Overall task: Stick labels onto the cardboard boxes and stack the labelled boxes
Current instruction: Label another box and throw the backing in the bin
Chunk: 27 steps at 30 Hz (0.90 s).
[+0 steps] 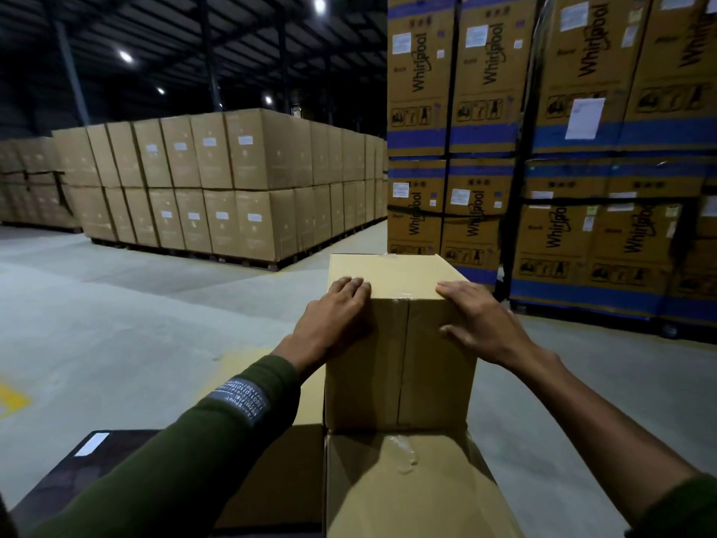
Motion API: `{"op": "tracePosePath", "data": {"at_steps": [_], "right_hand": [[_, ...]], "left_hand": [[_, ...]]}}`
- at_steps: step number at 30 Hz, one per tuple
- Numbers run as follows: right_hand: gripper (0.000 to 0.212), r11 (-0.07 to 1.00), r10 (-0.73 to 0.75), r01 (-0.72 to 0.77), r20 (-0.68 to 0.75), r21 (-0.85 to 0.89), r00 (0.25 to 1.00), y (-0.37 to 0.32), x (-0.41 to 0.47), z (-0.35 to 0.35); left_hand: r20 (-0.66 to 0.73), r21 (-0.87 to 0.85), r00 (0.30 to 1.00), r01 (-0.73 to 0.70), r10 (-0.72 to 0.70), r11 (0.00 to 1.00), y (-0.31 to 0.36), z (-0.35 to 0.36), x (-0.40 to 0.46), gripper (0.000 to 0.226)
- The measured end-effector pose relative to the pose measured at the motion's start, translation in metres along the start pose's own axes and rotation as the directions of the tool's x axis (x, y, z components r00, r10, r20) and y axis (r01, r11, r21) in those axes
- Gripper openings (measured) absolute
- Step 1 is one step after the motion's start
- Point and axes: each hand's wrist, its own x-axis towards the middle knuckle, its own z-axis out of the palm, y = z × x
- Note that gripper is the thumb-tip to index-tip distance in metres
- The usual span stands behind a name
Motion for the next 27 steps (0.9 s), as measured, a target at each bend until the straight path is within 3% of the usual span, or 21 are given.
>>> {"op": "tracePosePath", "data": {"at_steps": [5, 9, 14, 20, 27], "right_hand": [[0.089, 0.997, 0.056, -0.054, 0.036, -0.059, 0.998, -0.009, -0.003, -0.004], [0.087, 0.982, 0.039, -0.065, -0.145, -0.179, 0.989, -0.021, -0.006, -0.001], [0.067, 0.969, -0.146, 0.071, -0.314, -0.237, 0.938, -0.059, 0.007, 0.008], [0.050, 0.947, -0.316, 0.273, -0.328, -0.172, 0.890, -0.135, 0.027, 0.030], [0.041, 0.856, -0.489, 0.516, -0.350, -0.018, 0.799, -0.243, 0.050, 0.078]], "left_hand": [[-0.008, 0.064, 1.000, 0.013, -0.012, 0.998, 0.003, -0.002, -0.004, 0.092], [-0.155, 0.111, 0.988, 0.039, -0.022, 0.993, -0.003, -0.008, -0.020, 0.087], [-0.242, 0.142, 0.968, 0.099, -0.062, 0.985, -0.031, -0.014, -0.051, 0.083], [-0.240, 0.235, 0.961, 0.195, -0.138, 0.952, -0.077, -0.028, -0.112, 0.075], [-0.216, 0.338, 0.914, 0.401, -0.344, 0.851, -0.138, -0.052, -0.217, 0.070]]}}
